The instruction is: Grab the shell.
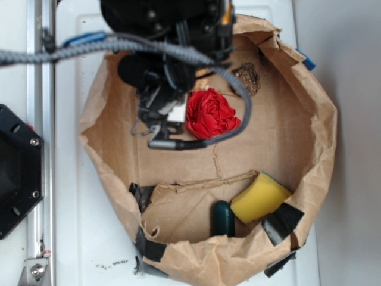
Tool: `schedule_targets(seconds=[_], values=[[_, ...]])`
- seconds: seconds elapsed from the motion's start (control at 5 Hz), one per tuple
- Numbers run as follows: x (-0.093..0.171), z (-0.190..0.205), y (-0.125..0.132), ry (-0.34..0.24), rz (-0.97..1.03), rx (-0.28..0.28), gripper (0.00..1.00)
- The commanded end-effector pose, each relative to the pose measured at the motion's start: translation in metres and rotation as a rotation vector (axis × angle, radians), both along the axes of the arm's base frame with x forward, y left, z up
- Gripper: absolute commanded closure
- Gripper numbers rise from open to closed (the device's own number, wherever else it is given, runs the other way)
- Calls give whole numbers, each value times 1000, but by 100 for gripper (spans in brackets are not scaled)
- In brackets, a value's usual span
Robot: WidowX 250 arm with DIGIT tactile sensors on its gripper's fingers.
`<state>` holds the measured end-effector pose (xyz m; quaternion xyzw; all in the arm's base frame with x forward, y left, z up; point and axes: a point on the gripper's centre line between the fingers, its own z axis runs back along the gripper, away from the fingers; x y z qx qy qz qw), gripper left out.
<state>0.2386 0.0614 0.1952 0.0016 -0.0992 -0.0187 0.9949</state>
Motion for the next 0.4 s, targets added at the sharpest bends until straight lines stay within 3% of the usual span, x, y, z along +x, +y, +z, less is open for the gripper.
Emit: schedule_targets(seconds=[0.0,0.2], values=[[6,14,-3,-25,56,0,100],[4,15,-10,-18,20,37,100]])
